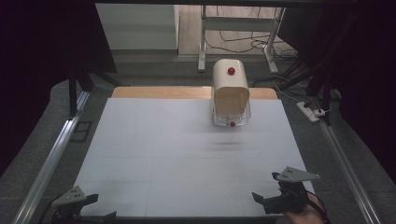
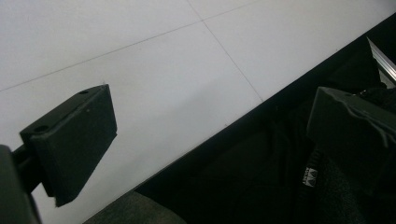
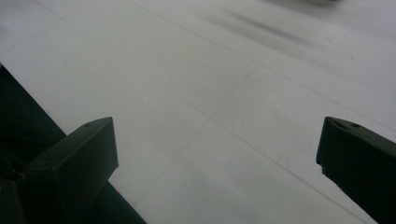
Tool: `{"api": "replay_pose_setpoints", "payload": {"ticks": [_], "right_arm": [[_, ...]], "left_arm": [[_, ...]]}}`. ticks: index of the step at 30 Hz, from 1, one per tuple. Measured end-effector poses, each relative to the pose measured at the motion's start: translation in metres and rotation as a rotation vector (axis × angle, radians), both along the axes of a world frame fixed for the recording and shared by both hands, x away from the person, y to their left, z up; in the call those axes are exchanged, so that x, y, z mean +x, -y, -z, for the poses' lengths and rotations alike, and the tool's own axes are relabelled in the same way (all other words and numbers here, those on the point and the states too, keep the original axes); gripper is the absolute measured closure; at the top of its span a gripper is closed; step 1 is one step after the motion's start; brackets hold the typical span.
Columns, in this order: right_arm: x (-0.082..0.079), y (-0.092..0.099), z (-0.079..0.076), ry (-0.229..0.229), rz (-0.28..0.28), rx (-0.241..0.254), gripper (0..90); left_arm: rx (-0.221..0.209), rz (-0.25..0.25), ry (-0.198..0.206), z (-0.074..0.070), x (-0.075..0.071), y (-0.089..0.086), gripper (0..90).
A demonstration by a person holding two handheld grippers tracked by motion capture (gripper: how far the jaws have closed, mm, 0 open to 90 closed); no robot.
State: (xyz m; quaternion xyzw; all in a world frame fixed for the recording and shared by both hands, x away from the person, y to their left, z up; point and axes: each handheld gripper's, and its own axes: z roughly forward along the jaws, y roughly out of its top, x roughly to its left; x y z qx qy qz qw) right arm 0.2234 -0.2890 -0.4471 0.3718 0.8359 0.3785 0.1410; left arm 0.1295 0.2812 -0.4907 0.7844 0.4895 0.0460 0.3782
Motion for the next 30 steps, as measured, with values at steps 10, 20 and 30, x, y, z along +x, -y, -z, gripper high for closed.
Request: {"api": "replay_pose_setpoints", "payload": {"ticks": [10, 20, 30], "right_arm": [[0.013, -0.009, -0.005, -0.011, -0.028, 0.032, 0.0], [0.023, -0.019, -0.009, -0.016, -0.042, 0.037, 0.0], [0.037, -0.024, -0.01, -0.032, -0.026, 0.023, 0.0]], "left_arm": [[-0.001, -0.001, -0.001, 0.0, 0.0, 0.0, 1.8], [-0.001, -0.002, -0.002, 0.0, 0.0, 0.0, 1.8], [-0.001, -0.003, -0.002, 0.0, 0.0, 0.0, 1.8]]}}
